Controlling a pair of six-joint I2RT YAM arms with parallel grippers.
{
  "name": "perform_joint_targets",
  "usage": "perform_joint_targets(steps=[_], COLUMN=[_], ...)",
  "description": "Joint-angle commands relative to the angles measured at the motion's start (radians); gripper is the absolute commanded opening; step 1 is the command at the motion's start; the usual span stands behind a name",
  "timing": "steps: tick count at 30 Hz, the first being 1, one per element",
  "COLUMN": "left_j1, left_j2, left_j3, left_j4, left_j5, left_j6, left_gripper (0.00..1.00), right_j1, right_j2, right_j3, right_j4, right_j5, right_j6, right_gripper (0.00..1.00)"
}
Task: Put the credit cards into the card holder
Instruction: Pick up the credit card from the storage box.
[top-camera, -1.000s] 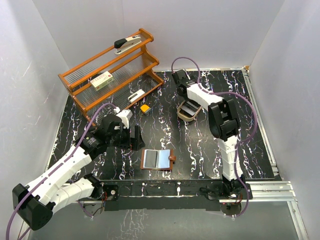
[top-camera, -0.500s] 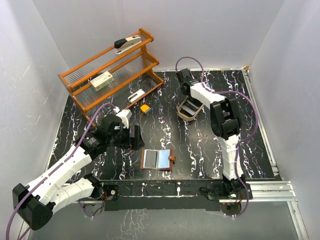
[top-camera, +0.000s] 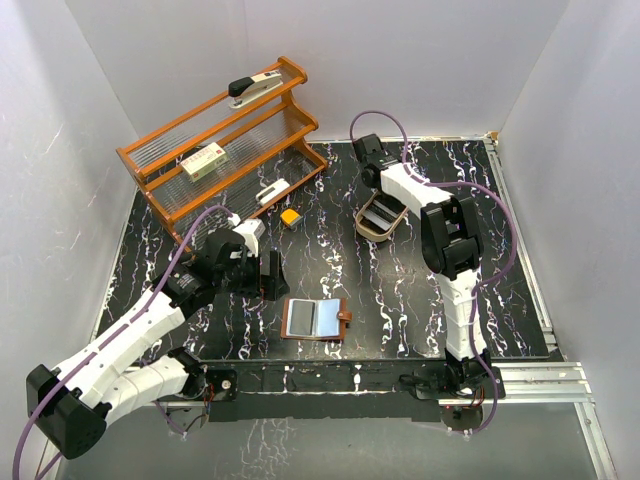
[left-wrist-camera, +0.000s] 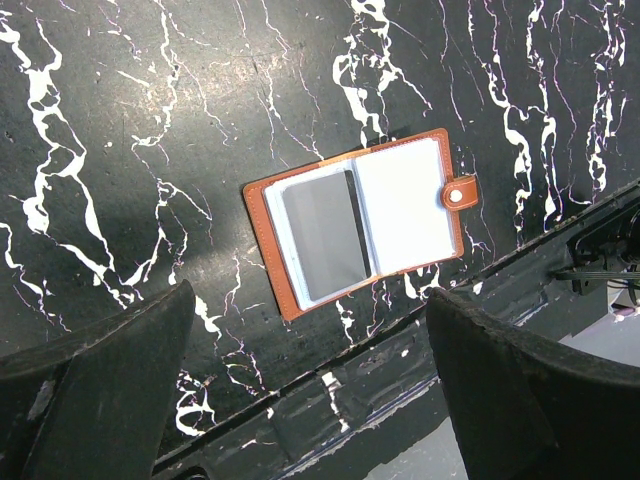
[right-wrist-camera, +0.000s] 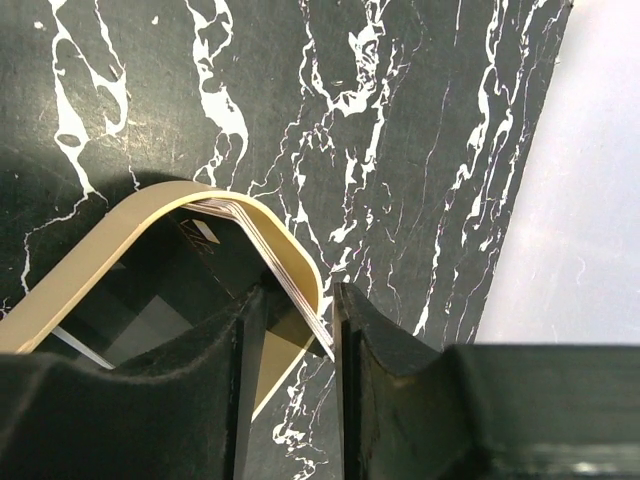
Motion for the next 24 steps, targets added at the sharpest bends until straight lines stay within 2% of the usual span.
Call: perform_joint_targets(steps=[1, 8, 24], left_j1=[-0.001, -0.001, -0.002], left_j2=[-0.008, -0.012, -0.027], left_j3=[0.003, 0.003, 0.0], left_j4=[-0.013, -0.014, -0.015], left_j5=[-0.004, -0.008, -0.02], left_j6=[0.012, 0.01, 0.006], left_gripper=[0.99, 0.99, 0.99], right_j1=[-0.009, -0.009, -0.009], right_j2=[-0.013, -0.021, -0.039], right_j3=[0.071, 0.06, 0.062], right_j4=[0.03, 0.031, -0.012], right_j5=[0.014, 0.0, -0.047], right_j6=[-0.001, -0.004, 0.012], right_gripper=[0.29, 0.24, 0.0])
